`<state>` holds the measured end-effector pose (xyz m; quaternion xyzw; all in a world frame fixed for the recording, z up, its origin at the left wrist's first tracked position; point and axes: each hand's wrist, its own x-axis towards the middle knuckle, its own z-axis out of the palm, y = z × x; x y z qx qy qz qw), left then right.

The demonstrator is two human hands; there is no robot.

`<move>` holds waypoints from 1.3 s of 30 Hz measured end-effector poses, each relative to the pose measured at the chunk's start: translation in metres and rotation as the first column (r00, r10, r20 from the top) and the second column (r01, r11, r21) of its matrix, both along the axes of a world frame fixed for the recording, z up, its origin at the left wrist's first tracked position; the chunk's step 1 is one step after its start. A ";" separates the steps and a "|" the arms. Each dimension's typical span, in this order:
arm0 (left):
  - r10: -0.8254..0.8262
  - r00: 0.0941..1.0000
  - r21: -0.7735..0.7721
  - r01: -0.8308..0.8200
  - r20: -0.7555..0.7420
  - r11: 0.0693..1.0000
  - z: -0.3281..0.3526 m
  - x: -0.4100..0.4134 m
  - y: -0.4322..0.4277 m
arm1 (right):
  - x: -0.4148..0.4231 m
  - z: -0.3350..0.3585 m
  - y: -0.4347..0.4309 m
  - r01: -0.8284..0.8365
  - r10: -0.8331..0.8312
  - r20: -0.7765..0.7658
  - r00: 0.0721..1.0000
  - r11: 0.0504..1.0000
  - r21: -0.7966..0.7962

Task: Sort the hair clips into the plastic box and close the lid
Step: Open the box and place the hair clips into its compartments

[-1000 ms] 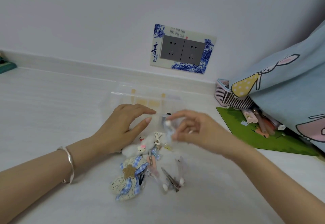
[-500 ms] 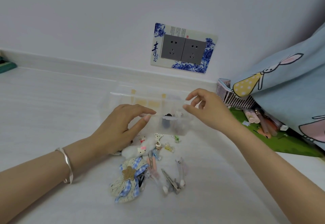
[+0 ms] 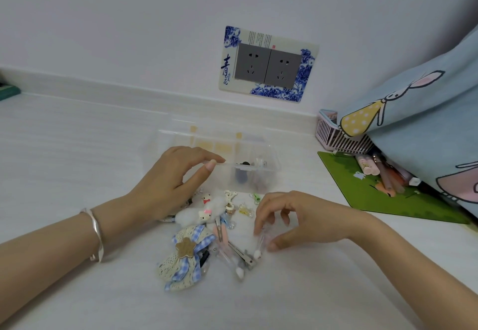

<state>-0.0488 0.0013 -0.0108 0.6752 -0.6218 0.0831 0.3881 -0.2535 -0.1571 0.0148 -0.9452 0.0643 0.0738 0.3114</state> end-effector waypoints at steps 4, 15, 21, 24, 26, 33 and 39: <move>0.003 1.000 -0.003 -0.003 0.009 1.000 0.000 0.001 -0.001 | -0.002 0.001 -0.003 0.055 -0.055 0.006 0.998 0.998 0.036; -0.007 1.000 -0.003 0.007 0.009 1.000 -0.002 0.005 -0.003 | 0.039 0.066 -0.045 0.296 -0.283 0.366 0.887 0.955 0.022; -0.006 1.000 0.002 0.006 0.011 1.000 -0.003 0.007 -0.004 | 0.069 0.064 -0.057 0.156 -0.153 0.034 0.988 0.974 -0.164; -0.006 1.000 -0.002 0.006 0.015 1.000 -0.003 0.007 -0.004 | 0.073 0.054 -0.064 0.227 -0.187 0.193 0.963 0.951 -0.209; -0.002 1.000 -0.006 0.002 0.016 1.000 -0.003 0.006 -0.003 | 0.068 0.050 -0.062 0.306 -0.212 0.372 0.904 0.928 -0.213; -0.003 1.000 -0.015 0.004 0.023 1.000 -0.004 0.006 -0.004 | 0.030 0.024 -0.013 0.169 -0.155 0.257 0.954 0.985 -0.032; -0.008 1.000 -0.018 0.008 0.020 1.000 -0.003 0.005 -0.005 | 0.032 -0.018 0.003 0.189 -0.154 0.311 0.938 0.978 -0.086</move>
